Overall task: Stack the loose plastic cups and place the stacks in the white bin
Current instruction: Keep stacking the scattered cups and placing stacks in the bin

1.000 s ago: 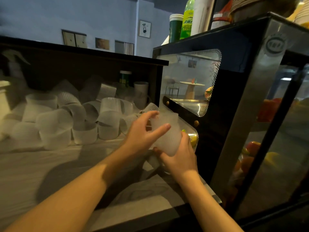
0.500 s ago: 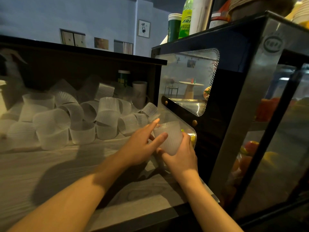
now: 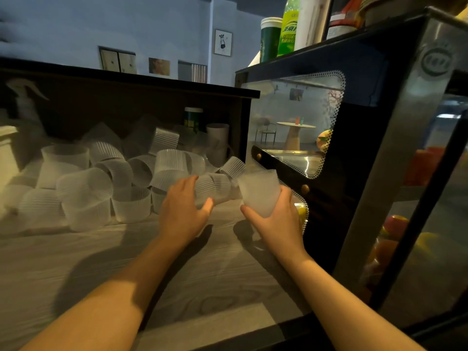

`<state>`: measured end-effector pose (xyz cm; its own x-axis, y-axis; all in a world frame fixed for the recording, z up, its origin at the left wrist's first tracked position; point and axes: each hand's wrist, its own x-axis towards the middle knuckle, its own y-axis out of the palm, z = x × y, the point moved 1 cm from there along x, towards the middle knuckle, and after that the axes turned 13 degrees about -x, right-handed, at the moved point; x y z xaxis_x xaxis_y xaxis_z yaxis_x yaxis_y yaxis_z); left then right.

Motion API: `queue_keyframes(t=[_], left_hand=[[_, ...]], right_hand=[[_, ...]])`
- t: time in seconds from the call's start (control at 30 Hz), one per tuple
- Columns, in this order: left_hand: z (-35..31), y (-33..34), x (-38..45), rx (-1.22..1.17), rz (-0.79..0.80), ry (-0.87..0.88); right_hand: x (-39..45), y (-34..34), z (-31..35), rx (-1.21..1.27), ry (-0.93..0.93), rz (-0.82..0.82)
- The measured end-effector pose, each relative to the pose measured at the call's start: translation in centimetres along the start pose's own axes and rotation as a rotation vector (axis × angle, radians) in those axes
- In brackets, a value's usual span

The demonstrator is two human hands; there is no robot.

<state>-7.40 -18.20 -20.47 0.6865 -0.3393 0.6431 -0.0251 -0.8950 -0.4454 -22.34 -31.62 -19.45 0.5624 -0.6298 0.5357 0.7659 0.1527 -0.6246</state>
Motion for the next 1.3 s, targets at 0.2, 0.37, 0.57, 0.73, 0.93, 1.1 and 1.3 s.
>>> queue_keyframes(t=[0.2,0.37,0.57,0.73,0.93,1.1,1.3], left_hand=[[1.4,0.0,1.0,0.165,-0.034,-0.023],[0.7,-2.1,1.7,0.3,-0.246,0.122],[3.0,-4.1,3.1,0.311,-0.241,-0.231],[3.3,-3.5,3.7,0.293,-0.147,-0.316],[2.1,-4.1,3.4,0.216,-0.176,-0.259],[0.7,-5.3,2.4,-0.1,-0.264,-0.206],[0.4,-5.9,2.2,-0.328,-0.348,-0.187]], right_hand=[[0.1,1.2,-0.7,0.011,0.003,-0.017],[0.0,1.4,-0.7,-0.013,-0.033,0.036],[0.1,1.7,-0.6,-0.015,-0.072,0.06],[0.2,1.8,-0.7,0.0,-0.077,0.051],[0.2,1.7,-0.6,0.011,-0.076,0.054],[-0.3,1.4,-0.5,0.02,-0.102,0.063],[-0.7,1.1,-0.1,-0.009,-0.162,0.093]])
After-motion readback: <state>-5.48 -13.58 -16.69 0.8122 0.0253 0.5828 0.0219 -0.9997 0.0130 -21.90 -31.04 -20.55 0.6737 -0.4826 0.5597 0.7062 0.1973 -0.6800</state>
